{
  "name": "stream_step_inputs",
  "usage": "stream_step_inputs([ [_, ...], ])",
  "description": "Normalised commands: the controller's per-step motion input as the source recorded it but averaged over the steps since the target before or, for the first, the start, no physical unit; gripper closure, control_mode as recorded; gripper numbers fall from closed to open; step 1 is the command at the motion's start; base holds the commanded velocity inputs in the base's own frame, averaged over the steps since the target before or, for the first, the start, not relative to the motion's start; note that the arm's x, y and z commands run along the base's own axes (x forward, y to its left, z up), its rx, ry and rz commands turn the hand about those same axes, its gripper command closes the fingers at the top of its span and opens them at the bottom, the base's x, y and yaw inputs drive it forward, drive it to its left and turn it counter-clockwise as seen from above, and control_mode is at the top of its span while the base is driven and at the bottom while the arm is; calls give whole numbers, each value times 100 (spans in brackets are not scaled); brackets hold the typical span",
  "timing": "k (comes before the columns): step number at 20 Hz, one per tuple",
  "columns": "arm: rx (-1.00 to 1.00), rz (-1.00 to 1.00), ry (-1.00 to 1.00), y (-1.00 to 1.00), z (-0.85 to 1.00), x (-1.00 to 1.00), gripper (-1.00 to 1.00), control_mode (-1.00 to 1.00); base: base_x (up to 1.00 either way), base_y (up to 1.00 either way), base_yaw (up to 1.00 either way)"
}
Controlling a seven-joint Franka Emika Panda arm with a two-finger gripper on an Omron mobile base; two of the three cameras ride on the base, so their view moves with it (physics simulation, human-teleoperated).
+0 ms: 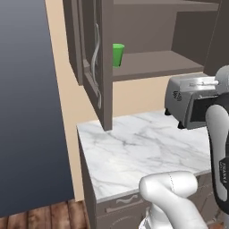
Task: Open the cabinet directly in front. Then move the beer and the cup to the dining counter with the candle on it.
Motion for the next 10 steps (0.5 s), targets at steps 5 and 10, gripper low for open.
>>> stream_step_inputs([
  [5, 0, 3, -2, 1, 33, 2, -100, -100, 0, 0, 0],
  [10, 0, 0, 0, 10, 22, 34, -100, -100, 0, 0, 0],
])
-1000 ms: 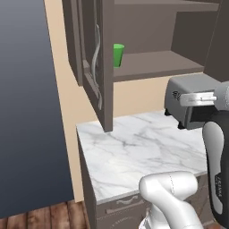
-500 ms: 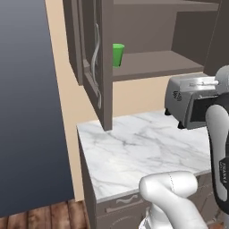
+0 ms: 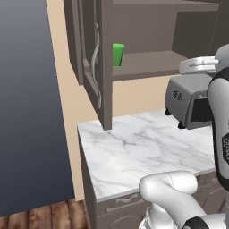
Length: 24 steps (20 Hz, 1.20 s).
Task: Open the cabinet directly in front. Then move the beer and the cup to the dining counter with the candle on it.
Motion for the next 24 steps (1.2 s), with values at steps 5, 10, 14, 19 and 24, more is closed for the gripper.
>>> stream_step_inputs([
  [5, 0, 0, -2, 14, 1, 55, -100, -100, 0, 0, 0],
  [10, 0, 0, -11, 1, 7, 39, -100, -100, 0, 0, 0],
  [14, 0, 0, -16, 3, 27, 38, -100, -100, 0, 0, 0],
  [19, 0, 0, -12, 9, 25, 18, -100, -100, 0, 0, 0],
  [24, 0, 0, 0, 0, 0, 0, -100, -100, 0, 0, 0],
])
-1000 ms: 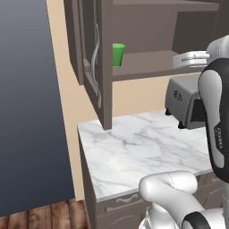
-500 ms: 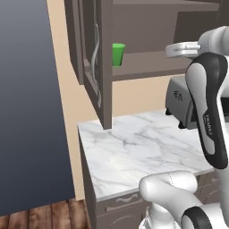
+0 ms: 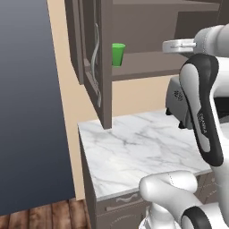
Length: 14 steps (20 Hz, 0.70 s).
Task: Open the cabinet directly in front. Then move the beer and the cup to the dining counter with the candle on it.
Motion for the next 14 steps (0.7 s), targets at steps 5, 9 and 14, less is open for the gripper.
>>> stream_step_inputs([
  [5, 0, 0, 0, 24, 0, 14, -100, -100, 0, 0, 0],
  [9, 0, -1, 0, 44, 0, 46, -100, -100, 0, 0, 0],
  [14, 0, 0, 3, 26, 0, 54, -100, -100, 0, 0, 0],
])
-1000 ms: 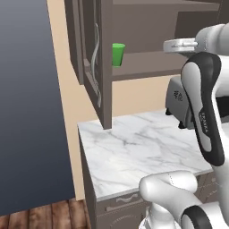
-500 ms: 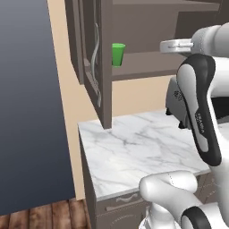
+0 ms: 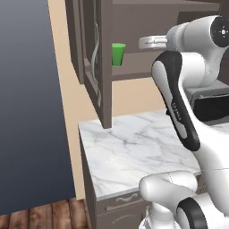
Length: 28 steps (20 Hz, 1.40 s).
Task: Open the cabinet directly in front. Then move the beer and the cup to the dining counter with the candle on it.
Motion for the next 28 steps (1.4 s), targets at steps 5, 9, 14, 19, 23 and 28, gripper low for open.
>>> stream_step_inputs([
  [5, 0, 0, 4, 2, 0, 58, -100, -100, 0, 0, 0],
  [9, 0, 0, 7, 0, 0, 57, -100, -100, 0, 0, 0],
  [14, 0, 0, 3, 0, 0, 41, -100, -100, 0, 0, 0],
  [19, 0, 0, 0, 0, -6, 34, -100, -100, 0, 0, 0],
  [23, 0, 0, 0, 0, -21, 26, -100, -100, 0, 0, 0],
  [28, 0, 0, 0, 1, -12, 19, -100, -100, 0, 0, 0],
])
